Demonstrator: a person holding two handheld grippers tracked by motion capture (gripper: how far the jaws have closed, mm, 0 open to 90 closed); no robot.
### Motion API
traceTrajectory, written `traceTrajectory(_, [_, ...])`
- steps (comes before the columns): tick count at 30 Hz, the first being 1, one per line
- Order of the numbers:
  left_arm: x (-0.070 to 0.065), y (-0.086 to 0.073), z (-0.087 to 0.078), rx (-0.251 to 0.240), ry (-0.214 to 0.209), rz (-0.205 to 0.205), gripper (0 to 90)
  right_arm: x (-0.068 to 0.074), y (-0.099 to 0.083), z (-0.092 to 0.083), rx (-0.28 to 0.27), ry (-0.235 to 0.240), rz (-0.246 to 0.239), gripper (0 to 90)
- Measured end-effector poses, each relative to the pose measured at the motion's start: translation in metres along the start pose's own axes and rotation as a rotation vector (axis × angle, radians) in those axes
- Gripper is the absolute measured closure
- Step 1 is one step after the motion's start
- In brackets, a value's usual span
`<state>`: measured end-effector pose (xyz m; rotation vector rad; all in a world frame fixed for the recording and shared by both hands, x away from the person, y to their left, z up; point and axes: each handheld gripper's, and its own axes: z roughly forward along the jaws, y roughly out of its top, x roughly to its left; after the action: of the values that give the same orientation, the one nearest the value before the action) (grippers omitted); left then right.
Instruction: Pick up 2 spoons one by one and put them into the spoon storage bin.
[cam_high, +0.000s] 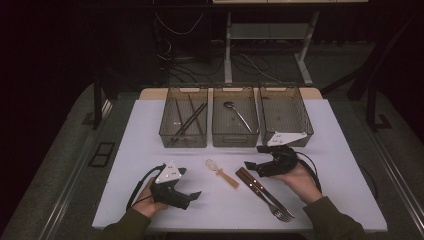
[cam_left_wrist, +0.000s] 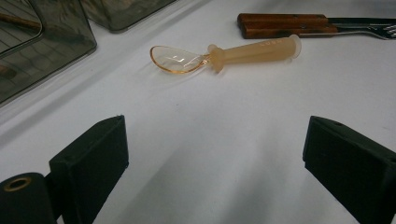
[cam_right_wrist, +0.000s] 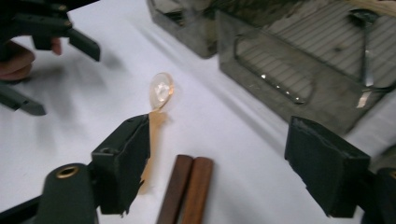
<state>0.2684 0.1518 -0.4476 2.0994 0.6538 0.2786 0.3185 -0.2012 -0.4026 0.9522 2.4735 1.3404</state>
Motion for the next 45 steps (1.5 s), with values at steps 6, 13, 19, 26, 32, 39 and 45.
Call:
traceTrajectory(6, [-0.001,0.0,0.0,0.001,0.001,0.001,5.9,0.013,-0.007,0.004,0.018,0.014,-0.003,24.4])
traceTrajectory(13, [-0.001,0.0,0.0,-0.003,-0.001,0.007,5.9,0.027,-0.008,0.012,0.045,0.046,-0.025,33.3])
traceTrajectory(19, [-0.002,0.001,0.0,0.0,-0.006,0.012,5.9,0.038,-0.009,0.025,0.095,0.079,-0.043,39.7])
traceTrajectory(26, [-0.002,0.001,0.0,0.0,-0.007,0.015,5.9,0.046,-0.01,0.039,0.141,0.098,-0.061,50.4])
traceTrajectory(32, [-0.002,0.001,0.001,0.0,-0.008,0.012,5.9,0.049,-0.011,0.05,0.172,0.081,-0.075,55.7])
traceTrajectory(39, [-0.002,0.001,0.001,0.0,-0.01,0.014,5.9,0.051,-0.015,0.059,0.224,0.069,-0.083,58.7])
traceTrajectory(45, [-0.002,0.0,0.001,0.001,-0.01,0.013,5.9,0.055,-0.018,0.061,0.237,0.045,-0.105,63.0])
